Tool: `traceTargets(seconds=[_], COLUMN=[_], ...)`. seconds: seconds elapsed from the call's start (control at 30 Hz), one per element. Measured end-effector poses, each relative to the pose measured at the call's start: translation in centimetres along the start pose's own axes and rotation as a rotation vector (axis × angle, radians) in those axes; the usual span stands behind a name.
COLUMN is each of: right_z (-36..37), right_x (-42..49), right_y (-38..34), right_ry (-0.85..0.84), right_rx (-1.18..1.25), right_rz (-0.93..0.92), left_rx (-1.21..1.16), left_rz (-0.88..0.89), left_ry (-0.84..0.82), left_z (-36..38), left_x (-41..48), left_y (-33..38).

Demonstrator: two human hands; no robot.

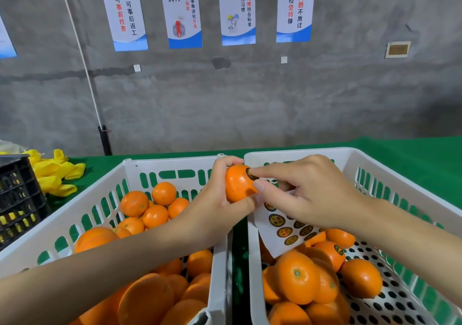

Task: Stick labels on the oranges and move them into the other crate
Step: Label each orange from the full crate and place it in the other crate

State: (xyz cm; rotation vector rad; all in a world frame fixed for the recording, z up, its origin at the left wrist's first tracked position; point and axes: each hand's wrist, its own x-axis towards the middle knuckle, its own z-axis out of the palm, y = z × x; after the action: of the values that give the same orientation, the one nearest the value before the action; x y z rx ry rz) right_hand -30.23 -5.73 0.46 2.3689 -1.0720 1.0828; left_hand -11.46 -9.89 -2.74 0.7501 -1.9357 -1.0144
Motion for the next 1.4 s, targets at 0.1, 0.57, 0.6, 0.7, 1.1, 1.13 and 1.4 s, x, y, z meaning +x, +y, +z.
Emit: traceTargets(seconds=[0.1, 0.57, 0.6, 0.7, 1.1, 1.13, 1.4], right_z=[-0.2, -1.2, -1.0, -0.6, 0.6, 0.7, 0.8], right_x=[0.2, 0.9, 0.8, 0.8, 0.8, 0.8, 0.0], right_y=[1.0, 5.2, 5.3, 5.3, 2.7, 2.6, 2.1], right_ry=[0.047, 0.417, 0.392, 0.367, 0.192, 0.181, 0.166], right_rx=[0.070, 0.379, 0.380, 0.369, 0.444, 0.429, -0.106], right_rz=[0.050, 0.796, 0.812, 0.802, 0.606, 0.585, 0.369], left_rx=[0.066, 0.441, 0.451, 0.439, -0.262, -0.269, -0.140], left_rz=[-0.029, 0.041, 0.049, 0.057, -0.110, -0.115, -0.129], left_ry=[-0.046, -0.354, -0.336, -0.266, -0.218, -0.221, -0.092], left_z=[-0.1, 0.0, 0.1, 0.0, 0.3, 0.4, 0.6], left_x=[-0.2, -0.5, -0.5, -0.5, 0.0, -0.1, 0.0], left_y=[-0.2, 0.9, 1.0, 1.0, 1.7, 1.6, 1.2])
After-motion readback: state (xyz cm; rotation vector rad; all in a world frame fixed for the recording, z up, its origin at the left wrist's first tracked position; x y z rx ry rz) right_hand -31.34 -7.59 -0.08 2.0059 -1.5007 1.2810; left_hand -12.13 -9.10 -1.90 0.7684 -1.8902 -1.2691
